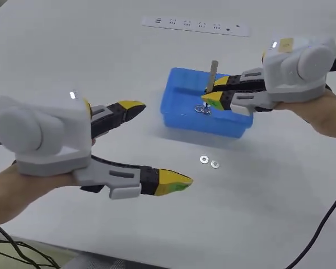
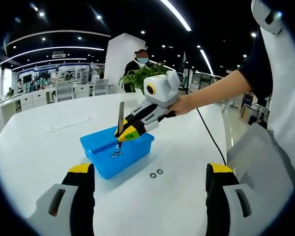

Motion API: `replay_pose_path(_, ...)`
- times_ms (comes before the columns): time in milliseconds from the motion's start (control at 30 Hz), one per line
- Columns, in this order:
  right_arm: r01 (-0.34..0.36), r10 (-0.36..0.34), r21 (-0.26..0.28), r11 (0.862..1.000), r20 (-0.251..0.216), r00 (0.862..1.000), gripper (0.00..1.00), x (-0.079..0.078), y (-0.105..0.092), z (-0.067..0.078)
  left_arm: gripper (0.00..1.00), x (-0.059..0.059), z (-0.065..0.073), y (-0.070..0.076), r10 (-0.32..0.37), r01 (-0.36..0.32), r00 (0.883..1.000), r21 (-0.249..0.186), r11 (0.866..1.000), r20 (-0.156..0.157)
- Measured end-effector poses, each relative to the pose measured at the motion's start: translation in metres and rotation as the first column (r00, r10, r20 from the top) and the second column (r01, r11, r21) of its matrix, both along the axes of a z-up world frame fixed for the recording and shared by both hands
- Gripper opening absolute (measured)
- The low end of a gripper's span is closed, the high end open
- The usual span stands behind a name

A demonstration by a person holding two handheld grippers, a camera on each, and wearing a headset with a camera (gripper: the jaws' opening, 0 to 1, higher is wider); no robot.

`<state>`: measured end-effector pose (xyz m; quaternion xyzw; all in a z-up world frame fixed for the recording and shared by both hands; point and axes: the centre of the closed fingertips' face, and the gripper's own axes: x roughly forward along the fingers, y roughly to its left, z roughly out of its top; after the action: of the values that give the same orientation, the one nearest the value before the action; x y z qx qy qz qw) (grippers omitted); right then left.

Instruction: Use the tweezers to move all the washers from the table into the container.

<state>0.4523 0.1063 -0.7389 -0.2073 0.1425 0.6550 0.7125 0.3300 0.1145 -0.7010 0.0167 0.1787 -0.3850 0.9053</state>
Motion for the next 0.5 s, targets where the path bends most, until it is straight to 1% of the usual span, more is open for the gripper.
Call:
replay_pose_path(133, 0.003, -0.003, -0.003, 1.0, -0.01, 1.0, 0.1, -0.0011, 0.0004, -0.0018, 0.99, 0.0001, 0.0021, 0.0006, 0.0, 0.0, 1.0, -0.005, 1.0, 0.002)
replay_pose_path(200, 0.003, -0.003, -0.005, 1.0, -0.011, 1.0, 0.1, -0.0021, 0.0007, -0.0027, 0.99, -0.0017, 0.0022, -0.0019, -0.011, 0.011, 1.0, 0.0, 1.0, -0.003)
replay_pose_path(333, 0.0, 0.0, -0.006, 1.0, -0.018, 1.0, 0.1, -0.0047, 0.0011, -0.0037, 0.99, -0.0023, 0.0021, -0.0028, -0.016, 0.017, 1.0, 0.003, 1.0, -0.005)
replay_pose_path(433, 0.0, 0.0, -0.006, 1.0, -0.021, 1.0, 0.1, -0.0055, 0.0009, -0.0039, 0.99, -0.0032, 0.0008, -0.0041, -0.028, 0.028, 1.0, 0.015, 1.0, -0.006)
replay_pose_path(500, -0.001, 0.001, -0.001, 1.0, -0.025, 1.0, 0.1, -0.0061, 0.0009, -0.0033, 0.99, -0.0038, 0.0008, -0.0055, -0.033, 0.033, 0.999, 0.013, 0.999, -0.009)
